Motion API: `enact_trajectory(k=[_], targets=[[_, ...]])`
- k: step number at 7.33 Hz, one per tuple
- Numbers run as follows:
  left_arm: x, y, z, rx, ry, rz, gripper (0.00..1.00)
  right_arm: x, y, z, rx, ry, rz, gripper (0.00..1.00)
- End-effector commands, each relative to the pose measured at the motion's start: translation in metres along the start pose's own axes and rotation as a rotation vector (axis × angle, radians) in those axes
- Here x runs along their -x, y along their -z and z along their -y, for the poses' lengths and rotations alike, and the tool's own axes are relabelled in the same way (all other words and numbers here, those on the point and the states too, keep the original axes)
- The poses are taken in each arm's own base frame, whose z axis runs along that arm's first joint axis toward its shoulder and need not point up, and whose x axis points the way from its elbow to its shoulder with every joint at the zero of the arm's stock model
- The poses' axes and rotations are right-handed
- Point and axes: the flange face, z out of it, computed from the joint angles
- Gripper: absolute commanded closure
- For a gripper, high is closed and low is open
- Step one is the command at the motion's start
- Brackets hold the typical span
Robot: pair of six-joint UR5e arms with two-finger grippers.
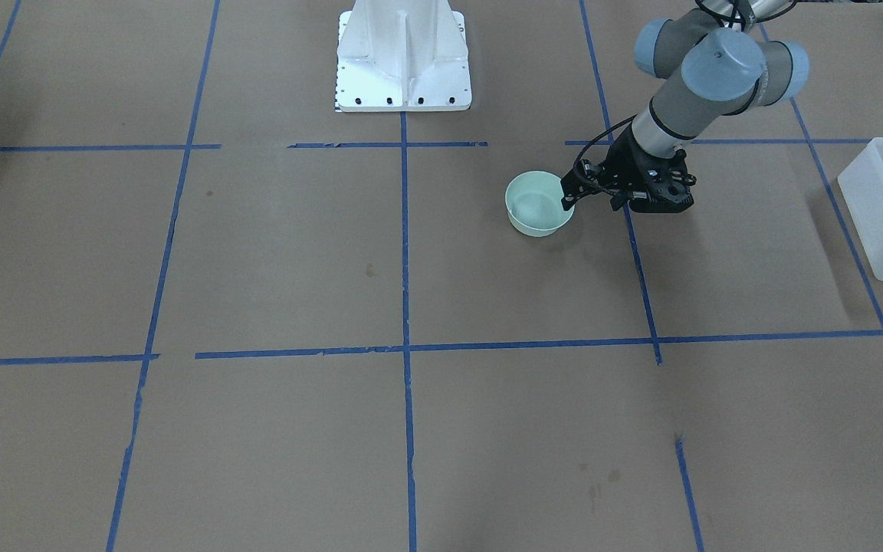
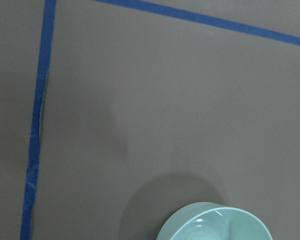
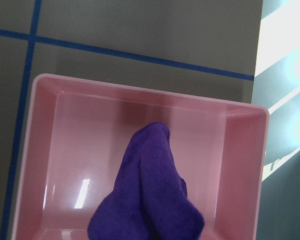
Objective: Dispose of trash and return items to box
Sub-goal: 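Grasp the rim of the pale green bowl with the left gripper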
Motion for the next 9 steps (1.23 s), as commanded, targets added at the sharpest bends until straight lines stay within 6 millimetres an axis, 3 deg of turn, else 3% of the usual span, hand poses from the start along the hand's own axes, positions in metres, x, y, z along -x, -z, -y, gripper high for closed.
enact_trajectory(k=[1,2,3,4,5,6,8,9], targets=[[-0.008,-0.041,-0.034,0.015,0.000,0.046,0.01,-0.040,-0.070,-0.018,-0.015,0.012,-0.006,1.00],[-0.009,-0.045,-0.039,0.020,-0.005,0.052,0.03,-0.049,-0.090,-0.025,-0.016,0.013,-0.007,1.00],[-0.013,-0.061,-0.055,0.047,-0.006,0.107,0.11,-0.049,-0.092,-0.025,-0.016,0.005,-0.009,1.00],[-0.029,-0.068,-0.058,0.023,-0.013,0.135,0.30,-0.049,-0.093,-0.024,-0.016,0.002,-0.007,0.21],[-0.031,-0.068,-0.055,0.012,-0.012,0.141,0.84,-0.046,-0.092,-0.022,-0.020,0.004,0.001,0.00],[-0.033,-0.065,-0.056,0.011,-0.014,0.135,1.00,-0.042,-0.091,-0.015,-0.023,0.018,0.003,0.00],[-0.034,-0.055,-0.050,-0.005,-0.013,0.124,1.00,-0.034,-0.083,-0.002,-0.048,0.041,0.023,0.00],[-0.036,-0.040,-0.041,-0.026,-0.009,0.113,1.00,-0.017,-0.063,0.015,-0.103,0.074,0.071,0.00]])
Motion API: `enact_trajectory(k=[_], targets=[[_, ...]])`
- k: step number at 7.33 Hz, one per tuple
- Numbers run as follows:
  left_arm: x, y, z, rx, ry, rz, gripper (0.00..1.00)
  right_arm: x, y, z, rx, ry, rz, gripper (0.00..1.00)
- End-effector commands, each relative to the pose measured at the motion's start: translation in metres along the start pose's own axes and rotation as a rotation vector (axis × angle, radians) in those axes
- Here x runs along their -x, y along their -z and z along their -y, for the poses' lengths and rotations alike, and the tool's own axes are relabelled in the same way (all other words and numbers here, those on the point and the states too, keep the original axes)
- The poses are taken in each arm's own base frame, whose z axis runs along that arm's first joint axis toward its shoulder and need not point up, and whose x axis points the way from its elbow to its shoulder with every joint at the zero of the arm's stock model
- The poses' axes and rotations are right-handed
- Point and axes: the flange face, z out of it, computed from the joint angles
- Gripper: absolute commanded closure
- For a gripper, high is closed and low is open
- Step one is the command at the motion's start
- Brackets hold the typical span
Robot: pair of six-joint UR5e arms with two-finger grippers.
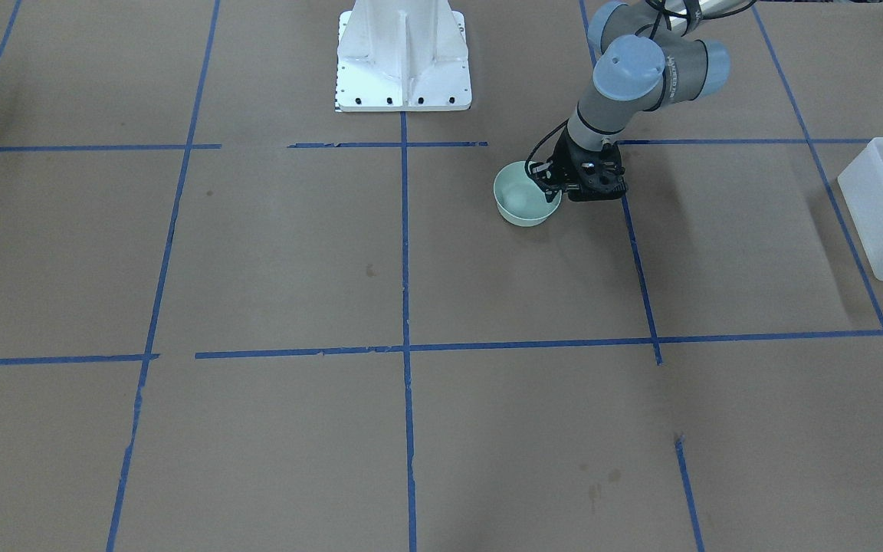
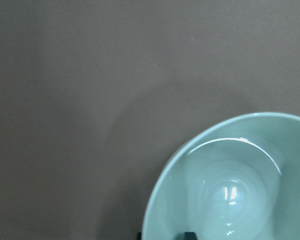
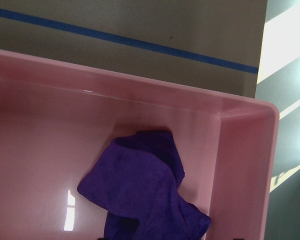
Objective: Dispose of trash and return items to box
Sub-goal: 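Grasp the rim of the pale green bowl with the left gripper, then lift the green bowl and carry it into the clear bin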
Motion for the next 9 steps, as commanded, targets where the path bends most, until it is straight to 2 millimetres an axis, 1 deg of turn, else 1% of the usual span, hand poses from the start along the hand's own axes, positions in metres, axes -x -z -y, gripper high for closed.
enact_trajectory(k=[1,2,3,4,5,6,7,8,9], targets=[[0.003,0.044,0.027,-0.062,0.023,-0.023,1.00,0.032,0.024,0.032,-0.080,0.064,0.085,0.00],[0.010,0.078,0.049,-0.116,-0.041,-0.026,1.00,0.058,0.032,0.052,-0.091,0.106,0.089,0.00],[0.046,0.124,0.094,-0.211,-0.131,-0.006,1.00,0.102,0.042,0.081,-0.101,0.065,0.097,0.00],[0.088,0.147,0.119,-0.260,-0.180,0.037,1.00,0.136,0.053,0.102,-0.112,0.034,0.108,0.00],[0.132,0.158,0.131,-0.263,-0.331,0.096,1.00,0.166,0.057,0.114,-0.115,0.034,0.129,0.00],[0.178,0.173,0.151,-0.223,-0.396,0.101,1.00,0.192,0.067,0.121,-0.121,-0.007,0.176,0.00],[0.244,0.201,0.178,-0.223,-0.453,0.129,1.00,0.226,0.080,0.128,-0.126,-0.045,0.221,0.00],[0.315,0.210,0.191,-0.186,-0.511,0.149,1.00,0.255,0.088,0.133,-0.124,-0.076,0.239,0.00],[0.385,0.223,0.206,-0.174,-0.547,0.181,1.00,0.268,0.093,0.134,-0.126,-0.082,0.248,0.00]])
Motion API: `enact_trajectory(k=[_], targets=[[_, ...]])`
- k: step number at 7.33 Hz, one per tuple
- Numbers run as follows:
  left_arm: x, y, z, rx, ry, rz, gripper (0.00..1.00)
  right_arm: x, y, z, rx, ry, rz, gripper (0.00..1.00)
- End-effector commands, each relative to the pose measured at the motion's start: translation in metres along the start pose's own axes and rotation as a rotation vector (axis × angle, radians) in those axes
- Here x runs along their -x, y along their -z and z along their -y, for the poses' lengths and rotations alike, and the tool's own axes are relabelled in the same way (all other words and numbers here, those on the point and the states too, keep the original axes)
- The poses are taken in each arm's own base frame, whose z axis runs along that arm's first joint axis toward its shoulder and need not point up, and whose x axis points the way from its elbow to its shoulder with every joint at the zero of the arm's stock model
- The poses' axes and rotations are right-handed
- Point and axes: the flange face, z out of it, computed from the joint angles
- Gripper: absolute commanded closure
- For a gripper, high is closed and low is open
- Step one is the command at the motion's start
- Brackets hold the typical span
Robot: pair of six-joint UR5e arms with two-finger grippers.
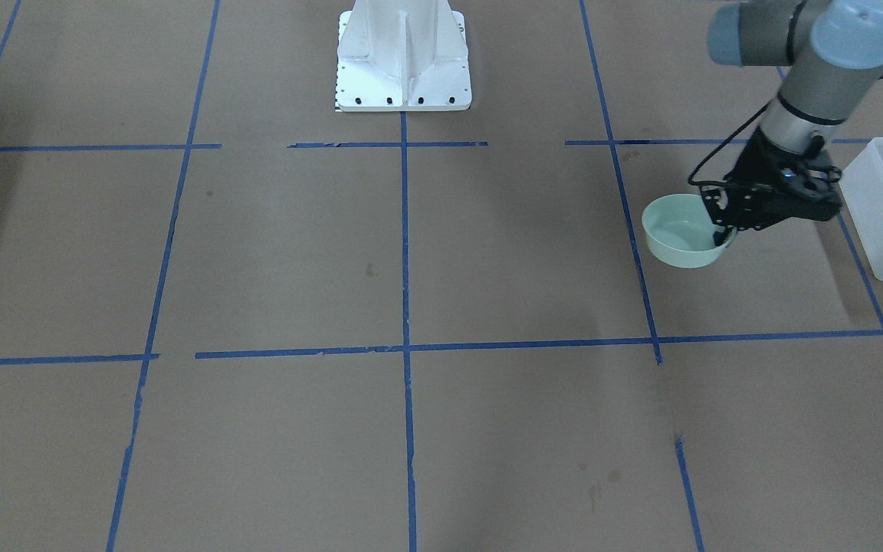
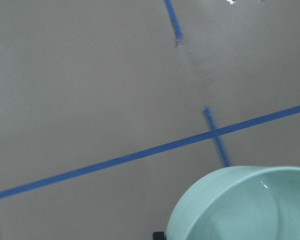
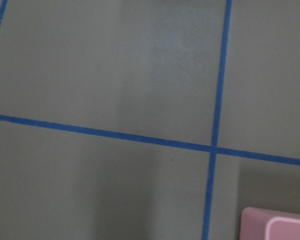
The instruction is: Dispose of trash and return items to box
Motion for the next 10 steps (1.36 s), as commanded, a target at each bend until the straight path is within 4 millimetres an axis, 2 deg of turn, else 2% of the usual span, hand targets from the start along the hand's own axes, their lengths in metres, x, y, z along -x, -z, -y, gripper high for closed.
enact_trajectory(k=[1,2,3,4,5,6,7,8,10], targets=[[0.166,0.002,-0.057,0.054,-0.097,0.049,1.00,0.033,0.000,0.002,0.003,-0.029,0.026,0.00],[0.242,-0.008,-0.103,0.090,-0.089,0.046,1.00,0.042,-0.002,0.002,0.009,-0.047,0.033,0.00],[0.279,0.000,-0.129,0.078,-0.057,0.066,1.00,0.049,-0.005,0.002,0.015,-0.060,0.036,0.00],[0.310,-0.020,-0.193,0.132,0.047,0.048,1.00,0.050,-0.006,0.002,0.019,-0.064,0.039,0.00],[0.311,-0.028,-0.219,0.147,0.053,0.042,1.00,0.050,-0.006,0.002,0.019,-0.087,0.038,0.00],[0.314,-0.034,-0.231,0.164,0.070,0.040,1.00,0.050,-0.008,0.002,0.023,-0.101,0.037,0.00],[0.316,-0.040,-0.254,0.180,0.095,0.033,1.00,0.051,-0.008,0.002,0.024,-0.101,0.039,0.00],[0.320,-0.040,-0.262,0.177,0.112,0.038,1.00,0.049,-0.014,0.001,0.033,-0.102,0.030,0.00],[0.333,-0.059,-0.283,0.163,0.103,0.051,1.00,0.052,-0.016,0.001,0.038,-0.098,0.032,0.00]])
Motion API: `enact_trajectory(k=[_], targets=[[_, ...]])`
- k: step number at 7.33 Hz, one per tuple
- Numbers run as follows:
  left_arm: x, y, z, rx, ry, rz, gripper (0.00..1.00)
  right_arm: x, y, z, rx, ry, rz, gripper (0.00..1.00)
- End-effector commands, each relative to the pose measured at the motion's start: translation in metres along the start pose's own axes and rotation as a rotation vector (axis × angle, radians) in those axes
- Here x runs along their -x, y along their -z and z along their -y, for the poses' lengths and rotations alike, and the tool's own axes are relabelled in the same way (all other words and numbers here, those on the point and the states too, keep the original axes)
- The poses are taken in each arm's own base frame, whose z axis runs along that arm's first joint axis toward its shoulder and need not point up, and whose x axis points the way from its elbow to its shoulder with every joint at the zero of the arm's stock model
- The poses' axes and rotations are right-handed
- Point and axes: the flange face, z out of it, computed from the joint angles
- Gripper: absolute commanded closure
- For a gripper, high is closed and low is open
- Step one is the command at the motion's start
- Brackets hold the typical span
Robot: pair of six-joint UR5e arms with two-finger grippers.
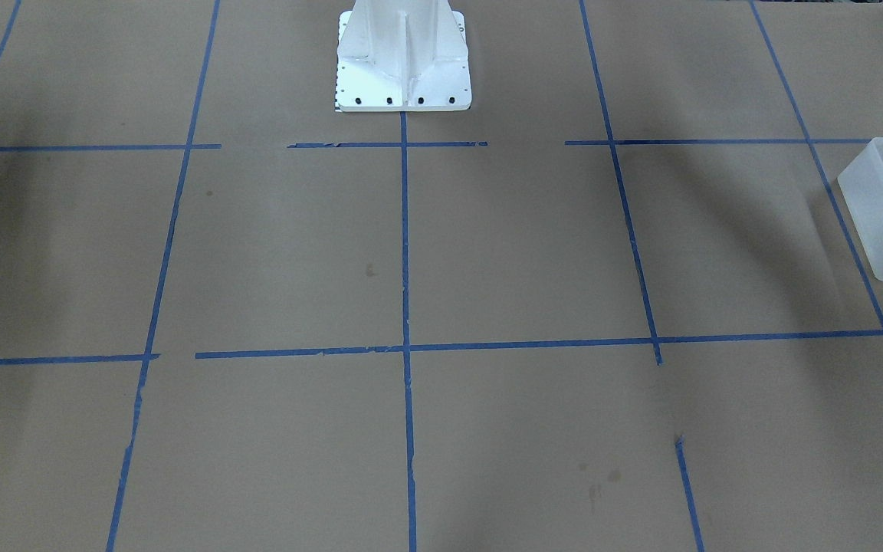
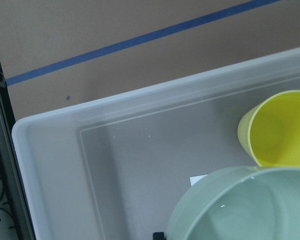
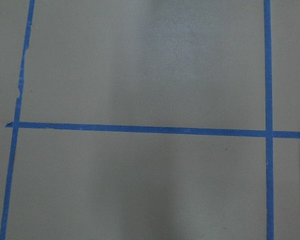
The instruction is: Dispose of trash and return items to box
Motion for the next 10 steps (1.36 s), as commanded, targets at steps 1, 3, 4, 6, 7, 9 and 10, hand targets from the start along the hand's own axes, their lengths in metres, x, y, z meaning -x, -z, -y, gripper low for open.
enact_trajectory(k=[1,3,4,6,7,9,10], targets=[[0.011,-0.018,-0.015,0.000,0.005,0.003,1.00,0.001,-0.002,0.000,0.003,0.001,0.000,0.00],[0.017,-0.028,-0.021,-0.009,-0.008,0.012,0.59,0.000,-0.002,0.000,0.003,0.002,-0.003,0.00],[0.019,-0.029,-0.025,-0.024,-0.026,0.044,0.41,0.000,-0.002,0.000,0.004,0.002,-0.002,0.00],[0.003,0.012,0.001,-0.097,-0.060,0.066,0.00,0.000,-0.002,0.000,0.004,0.000,0.000,0.00],[-0.016,0.046,0.026,-0.141,0.000,0.059,0.00,0.004,0.001,0.000,0.000,0.005,0.006,0.00],[-0.088,0.113,0.087,-0.239,0.204,-0.050,0.00,0.005,0.003,0.004,-0.001,0.002,0.005,0.00],[-0.146,0.123,0.117,-0.212,0.192,-0.115,0.00,0.005,0.001,0.008,0.001,0.001,0.004,0.00]])
